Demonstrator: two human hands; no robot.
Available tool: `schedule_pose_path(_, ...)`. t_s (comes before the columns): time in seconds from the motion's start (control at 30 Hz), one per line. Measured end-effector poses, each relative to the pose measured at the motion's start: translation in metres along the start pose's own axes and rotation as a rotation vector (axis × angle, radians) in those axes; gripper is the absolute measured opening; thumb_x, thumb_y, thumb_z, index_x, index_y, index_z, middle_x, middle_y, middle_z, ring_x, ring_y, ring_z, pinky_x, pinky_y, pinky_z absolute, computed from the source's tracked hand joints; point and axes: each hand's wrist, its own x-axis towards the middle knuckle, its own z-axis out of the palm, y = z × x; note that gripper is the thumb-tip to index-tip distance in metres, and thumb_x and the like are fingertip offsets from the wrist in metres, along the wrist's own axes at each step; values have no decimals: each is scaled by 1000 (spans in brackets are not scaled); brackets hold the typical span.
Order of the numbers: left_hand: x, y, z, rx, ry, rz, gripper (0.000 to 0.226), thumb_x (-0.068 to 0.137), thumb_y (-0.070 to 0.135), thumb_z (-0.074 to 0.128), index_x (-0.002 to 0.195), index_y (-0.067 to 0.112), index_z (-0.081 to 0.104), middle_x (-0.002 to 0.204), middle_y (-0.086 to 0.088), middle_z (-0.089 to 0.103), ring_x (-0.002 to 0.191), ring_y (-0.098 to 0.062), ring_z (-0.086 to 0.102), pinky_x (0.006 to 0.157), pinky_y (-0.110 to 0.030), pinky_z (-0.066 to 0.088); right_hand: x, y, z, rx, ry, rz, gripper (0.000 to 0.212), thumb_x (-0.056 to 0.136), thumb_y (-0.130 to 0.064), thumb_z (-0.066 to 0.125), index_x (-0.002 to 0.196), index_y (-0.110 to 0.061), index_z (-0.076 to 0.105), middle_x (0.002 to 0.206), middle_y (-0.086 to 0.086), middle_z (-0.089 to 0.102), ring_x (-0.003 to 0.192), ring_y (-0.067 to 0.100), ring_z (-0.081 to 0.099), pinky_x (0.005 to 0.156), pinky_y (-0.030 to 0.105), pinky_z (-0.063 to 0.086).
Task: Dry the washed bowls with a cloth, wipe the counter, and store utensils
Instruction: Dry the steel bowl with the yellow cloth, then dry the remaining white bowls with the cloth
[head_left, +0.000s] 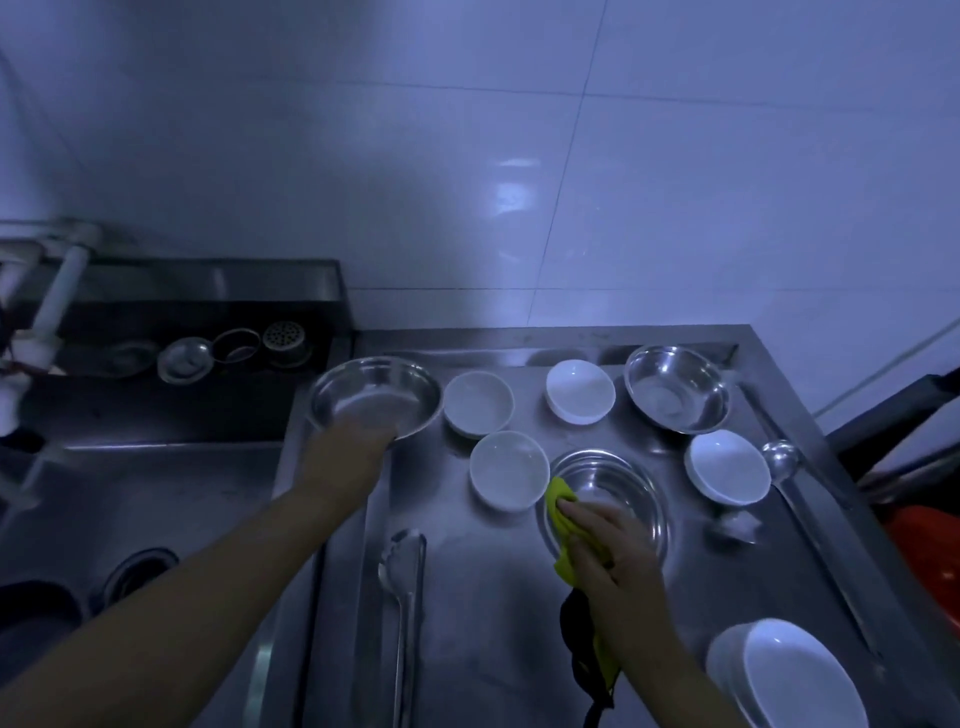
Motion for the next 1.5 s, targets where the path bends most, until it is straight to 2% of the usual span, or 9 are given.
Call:
schedule_pose_path(0.1,29,1,19,133,-31,-45,36,98,17,35,130,16,52,125,-8,58,112,-25,55,85,-28,39,16,10,4,55,3,6,58,77,21,63,103,-30,71,108,-4,62,102,6,52,80,4,42)
schedule_pose_path(0.27,65,2,41,117,-37,-66,34,98,12,35,128,13,52,124,-6,58,114,-20,53,93,-27,38,39,29,9,65,5,-3,77,75,18,67,114,-48,58,107,-10,66,103,6,53,84,4,39)
schedule_pose_path(0.43,75,-5,52,91,8,44,33,87,-1,50,117,5,63,107,-19,66,99,-34,62,81,-41,50,54,40,12,29,0,-5,60,72,-7,60,113,-50,59,114,-32,58,102,-6,50,87,1,35)
schedule_pose_path(0.67,89,3,66,210,-81,135,26,79,-2,47,98,8,62,92,-12,65,85,-30,62,65,-35,47,68,52,16,-3,-18,15,70,76,5,64,108,-58,61,114,-29,58,101,-6,51,84,-1,35)
schedule_pose_path(0.8,90,4,70,219,-79,170,16,73,-8,55,82,3,62,74,-16,64,67,-31,62,54,-37,49,71,60,15,12,-34,77,83,74,20,66,109,-55,60,114,-21,60,105,12,55,91,17,43)
schedule_pose_path(0.93,88,0,75,251,-111,115,14,80,-4,50,87,5,59,81,-14,63,73,-26,59,57,-30,40,73,63,13,56,-47,113,63,76,20,64,106,-36,73,107,-7,67,106,19,56,89,46,50)
schedule_pose_path(1.13,89,25,73,273,22,427,40,59,3,75,98,6,68,89,-9,68,77,-27,65,70,-34,53,79,53,6,72,-54,139,56,78,18,63,107,-30,66,111,2,64,104,2,53,90,11,41)
schedule_pose_path(1.3,110,65,86,397,-40,673,7,66,17,73,69,14,68,69,-2,66,74,-21,66,64,-28,53,82,55,-1,63,-41,145,55,80,15,63,102,-35,66,112,-9,61,110,12,56,92,12,41)
schedule_pose_path(1.5,122,79,94,433,-142,638,27,40,11,88,50,19,65,50,2,60,52,-18,61,51,-19,49,82,63,-19,58,-11,146,53,79,17,62,102,-30,68,112,-6,64,110,14,56,94,20,42)
